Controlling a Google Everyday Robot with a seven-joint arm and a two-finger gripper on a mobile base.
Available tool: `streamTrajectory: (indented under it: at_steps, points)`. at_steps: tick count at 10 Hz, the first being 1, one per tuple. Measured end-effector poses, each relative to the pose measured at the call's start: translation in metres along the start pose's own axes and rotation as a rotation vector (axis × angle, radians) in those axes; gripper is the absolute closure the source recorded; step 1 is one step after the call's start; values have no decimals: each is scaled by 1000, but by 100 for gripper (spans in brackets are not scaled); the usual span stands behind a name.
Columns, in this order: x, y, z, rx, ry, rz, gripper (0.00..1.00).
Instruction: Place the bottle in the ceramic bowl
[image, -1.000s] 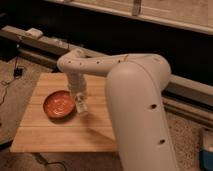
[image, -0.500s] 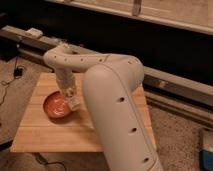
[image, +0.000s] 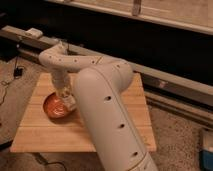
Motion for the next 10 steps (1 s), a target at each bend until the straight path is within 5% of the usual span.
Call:
streamTrajectory:
  at_steps: [4, 10]
  points:
    - [-12, 14, 7, -36, -27, -58, 94]
    - [-22, 21, 11, -42, -47, -84, 34]
